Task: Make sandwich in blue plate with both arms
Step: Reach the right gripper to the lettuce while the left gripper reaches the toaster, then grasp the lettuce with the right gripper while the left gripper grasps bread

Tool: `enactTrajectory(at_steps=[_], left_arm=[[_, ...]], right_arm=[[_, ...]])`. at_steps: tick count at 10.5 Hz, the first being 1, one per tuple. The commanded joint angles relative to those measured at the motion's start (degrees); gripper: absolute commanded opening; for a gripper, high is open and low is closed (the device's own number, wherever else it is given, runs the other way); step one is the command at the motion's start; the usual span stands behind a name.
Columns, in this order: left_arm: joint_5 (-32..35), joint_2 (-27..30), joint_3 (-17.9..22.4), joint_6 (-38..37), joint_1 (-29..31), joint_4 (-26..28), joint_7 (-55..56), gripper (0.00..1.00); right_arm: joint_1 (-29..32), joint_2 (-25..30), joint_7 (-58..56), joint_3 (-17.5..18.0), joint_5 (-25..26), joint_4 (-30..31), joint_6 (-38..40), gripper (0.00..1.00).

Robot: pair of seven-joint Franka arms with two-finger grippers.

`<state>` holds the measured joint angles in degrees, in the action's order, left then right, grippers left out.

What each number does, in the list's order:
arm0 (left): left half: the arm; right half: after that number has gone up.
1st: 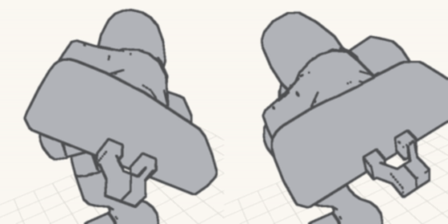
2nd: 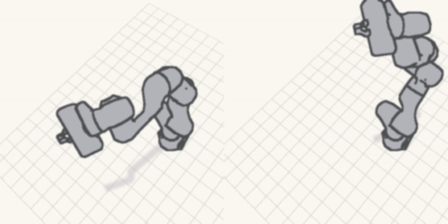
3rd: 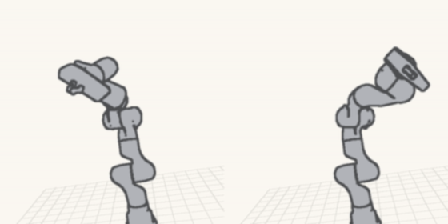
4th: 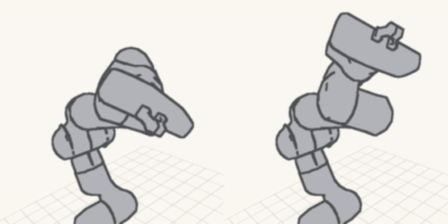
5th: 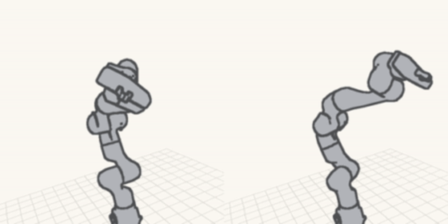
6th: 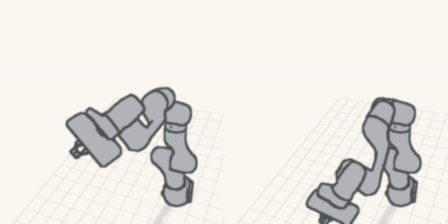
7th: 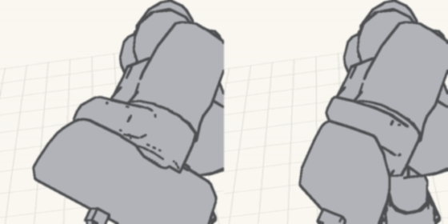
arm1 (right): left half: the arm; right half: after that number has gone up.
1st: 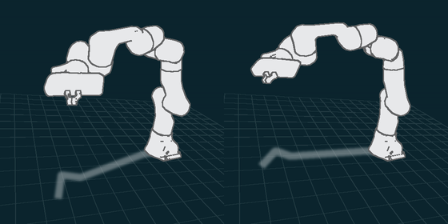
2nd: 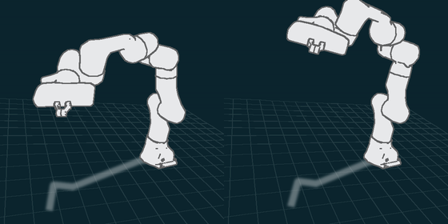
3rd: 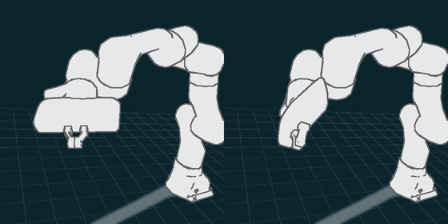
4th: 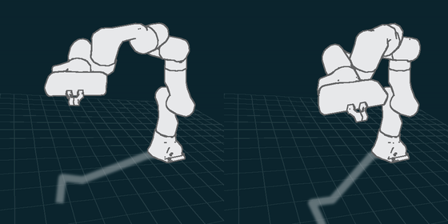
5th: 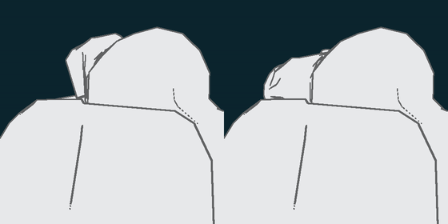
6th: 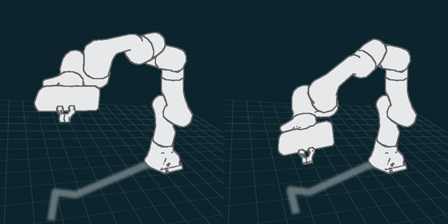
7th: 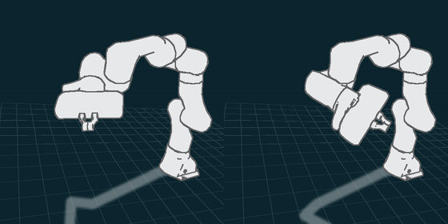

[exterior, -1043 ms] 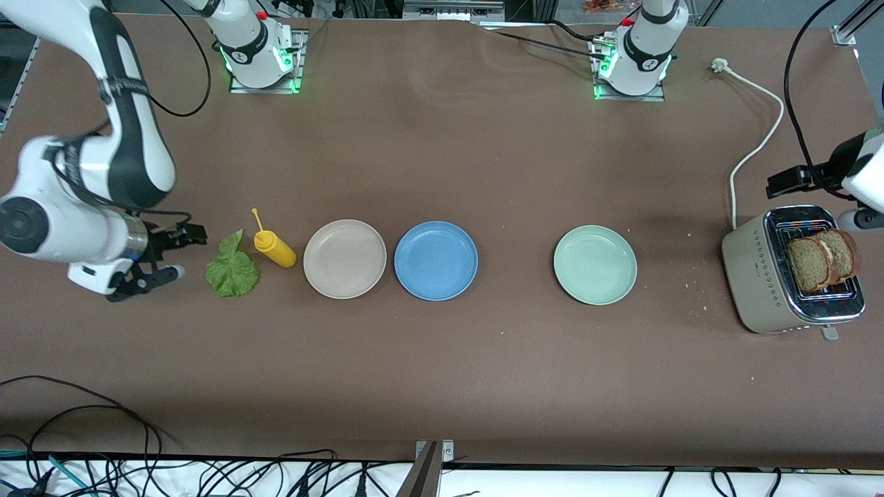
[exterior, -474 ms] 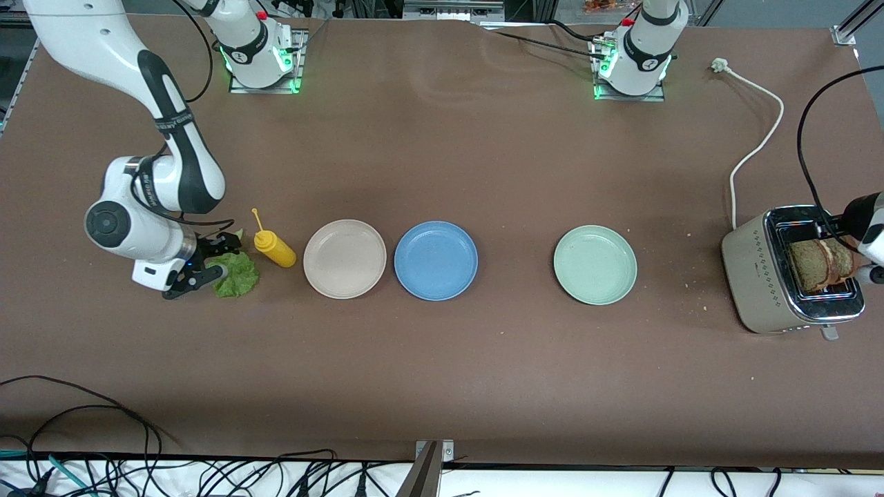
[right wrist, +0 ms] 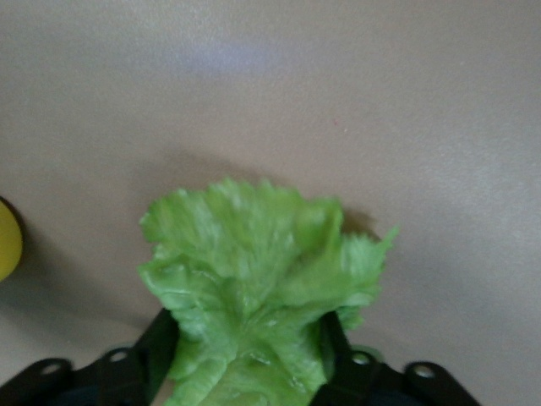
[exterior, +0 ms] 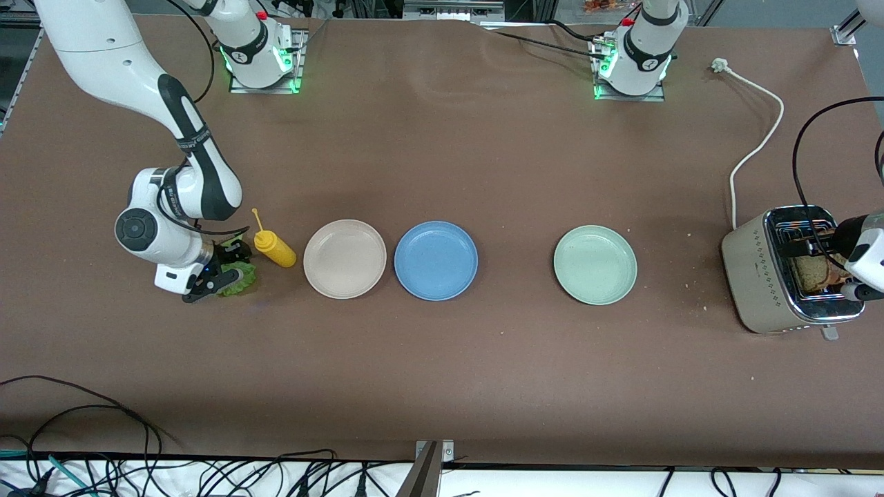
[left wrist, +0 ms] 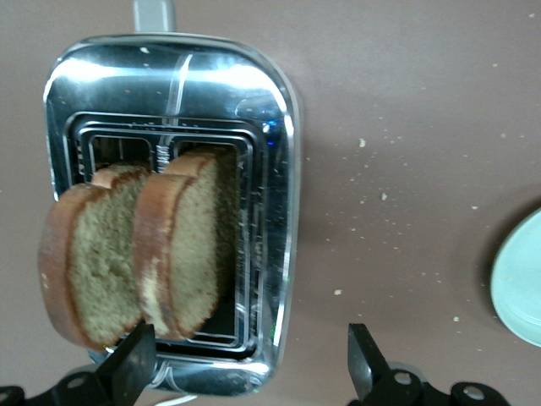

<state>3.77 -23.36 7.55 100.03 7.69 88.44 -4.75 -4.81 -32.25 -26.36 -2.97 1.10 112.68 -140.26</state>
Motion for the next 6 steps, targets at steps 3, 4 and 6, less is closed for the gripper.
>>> enactTrajectory(at_steps=[3, 4, 6], left_arm=[[1.0, -2.7, -0.3, 1.2, 1.4, -2.0, -3.4, 1.0], [1.1, -3.1, -0.3, 2.3, 1.8, -2.0, -3.6, 1.0], [0.9, -4.3, -0.3, 4.0, 3.3, -2.0, -6.0, 1.0]], right_arm=[[0.1, -0.3, -0.5, 0.2, 0.4, -1.8, -0.1, 0.17], [0.0, 0.3, -0.7, 0.2, 0.4, -3.5, 1.8, 0.17], [-0.1, 0.5, -1.0, 0.2, 0.4, -6.8, 7.7, 0.17]])
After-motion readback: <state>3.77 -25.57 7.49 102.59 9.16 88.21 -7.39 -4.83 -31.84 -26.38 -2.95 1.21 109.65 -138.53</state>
